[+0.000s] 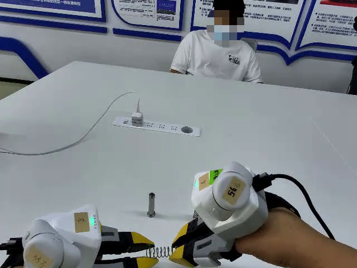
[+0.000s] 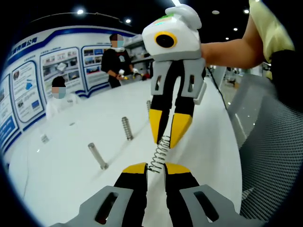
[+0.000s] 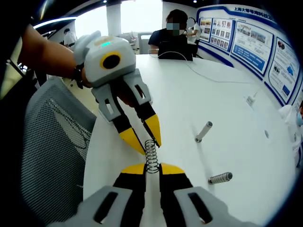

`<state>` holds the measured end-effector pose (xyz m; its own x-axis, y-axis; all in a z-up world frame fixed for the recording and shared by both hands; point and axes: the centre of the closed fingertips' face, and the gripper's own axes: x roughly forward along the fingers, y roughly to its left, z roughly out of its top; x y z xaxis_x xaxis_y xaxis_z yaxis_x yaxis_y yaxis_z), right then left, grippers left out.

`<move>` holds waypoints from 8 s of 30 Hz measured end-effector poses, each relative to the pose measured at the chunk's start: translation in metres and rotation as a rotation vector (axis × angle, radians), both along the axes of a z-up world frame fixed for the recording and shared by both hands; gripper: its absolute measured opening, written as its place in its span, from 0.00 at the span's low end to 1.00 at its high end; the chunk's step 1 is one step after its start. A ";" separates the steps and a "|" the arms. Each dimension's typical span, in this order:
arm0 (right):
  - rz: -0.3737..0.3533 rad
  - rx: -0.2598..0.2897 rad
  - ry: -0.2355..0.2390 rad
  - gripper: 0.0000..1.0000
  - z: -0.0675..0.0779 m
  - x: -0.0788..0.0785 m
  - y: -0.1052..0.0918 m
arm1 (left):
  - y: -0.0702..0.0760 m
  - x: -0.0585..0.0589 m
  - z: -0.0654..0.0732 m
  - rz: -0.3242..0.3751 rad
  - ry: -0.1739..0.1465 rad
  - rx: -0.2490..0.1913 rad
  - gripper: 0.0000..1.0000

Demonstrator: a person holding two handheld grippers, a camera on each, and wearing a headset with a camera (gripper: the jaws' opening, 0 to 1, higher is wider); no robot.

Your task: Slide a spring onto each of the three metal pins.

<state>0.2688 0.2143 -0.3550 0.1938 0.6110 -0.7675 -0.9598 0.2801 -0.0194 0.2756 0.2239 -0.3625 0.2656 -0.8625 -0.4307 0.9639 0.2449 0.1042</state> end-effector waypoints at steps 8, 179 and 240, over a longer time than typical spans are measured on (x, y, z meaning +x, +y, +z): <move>-0.002 0.026 -0.030 0.12 0.013 0.002 0.005 | 0.000 0.003 0.002 0.005 -0.002 -0.005 0.12; -0.250 0.207 -0.205 0.12 0.012 0.117 0.033 | 0.033 0.043 -0.001 0.244 0.110 -0.112 0.52; -0.322 0.220 -0.190 0.21 0.012 0.059 -0.003 | 0.032 0.043 0.010 0.248 0.092 -0.121 0.56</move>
